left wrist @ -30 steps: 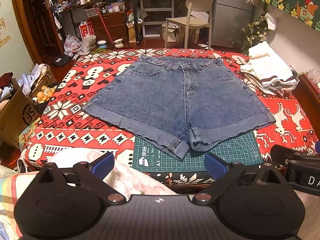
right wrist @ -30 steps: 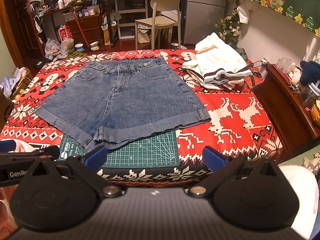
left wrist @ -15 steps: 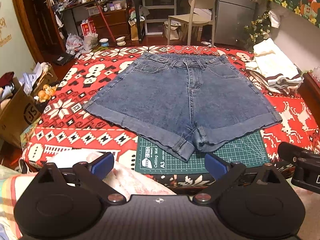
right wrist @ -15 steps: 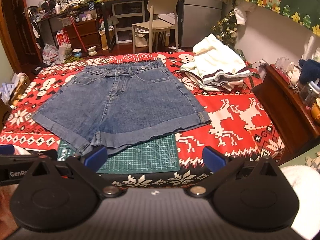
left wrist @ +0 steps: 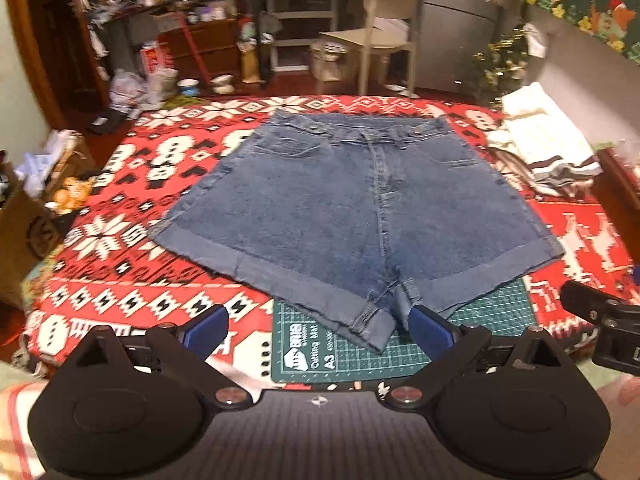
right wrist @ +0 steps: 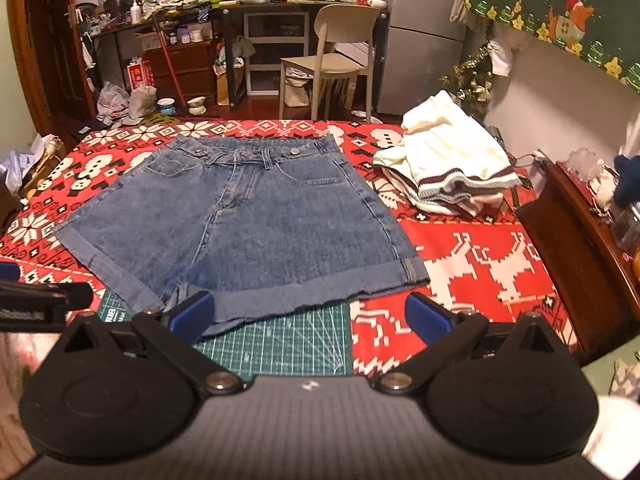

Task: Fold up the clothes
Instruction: 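Move both grippers toward the hem of the denim shorts, then grasp the cuff of one shorts leg with the left gripper and lift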

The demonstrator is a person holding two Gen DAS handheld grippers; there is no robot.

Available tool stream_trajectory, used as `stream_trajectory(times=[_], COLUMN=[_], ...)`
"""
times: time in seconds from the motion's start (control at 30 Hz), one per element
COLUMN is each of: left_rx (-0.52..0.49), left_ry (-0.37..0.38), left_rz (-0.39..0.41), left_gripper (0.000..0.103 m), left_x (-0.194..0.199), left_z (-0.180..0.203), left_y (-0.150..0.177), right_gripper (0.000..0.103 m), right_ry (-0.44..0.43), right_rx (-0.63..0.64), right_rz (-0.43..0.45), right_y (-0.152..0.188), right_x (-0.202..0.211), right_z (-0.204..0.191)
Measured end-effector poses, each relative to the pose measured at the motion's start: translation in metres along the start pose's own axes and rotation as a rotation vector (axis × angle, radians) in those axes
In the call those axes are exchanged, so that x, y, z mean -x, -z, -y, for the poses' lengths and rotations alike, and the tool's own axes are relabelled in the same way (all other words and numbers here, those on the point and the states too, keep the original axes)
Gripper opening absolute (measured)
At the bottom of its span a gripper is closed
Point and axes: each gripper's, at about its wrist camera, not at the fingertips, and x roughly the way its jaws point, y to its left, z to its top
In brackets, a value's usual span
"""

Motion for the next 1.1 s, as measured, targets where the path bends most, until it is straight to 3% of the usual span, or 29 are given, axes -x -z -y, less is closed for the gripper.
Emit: stream_trajectory(times=[0.2,0.6,0.77,0.93,1.1], left_rx=[0.033,0.020,0.021,0.114,0.194], left_ry=[0.028,0.031,0.027,0.047,0.041], left_rz=[0.008,-0.023,-0.074,-0.121,-0.092], left_gripper=[0.097,0.080,0.060,0.043,0.036], left_x=[-0.010,-0.045,-0.076,-0.114,-0.142], left_z=[-0.028,-0.104,-0.142,-0.184,-0.214], left_y=[-0.020,-0.071,-0.081,-0.077,-0.071], right_gripper=[0.102,0.102,0.101,0.101,0.101], right_ry=[-0.020,-0.122,-0.151,-0.193,-0.203], right_rx=[0.005,-0.025,0.017,0.027,0.022], right_rz=[-0.016,-0.024,-0.029,-0.046,-0.081], right_y=[-0.009,-0.025,-0.036,-0.047,-0.053], right_x=[-0.021,-0.060,-0.077,-0.096,-0.117], right_z=[0.009,0.008,-0.020,-0.042,-0.053])
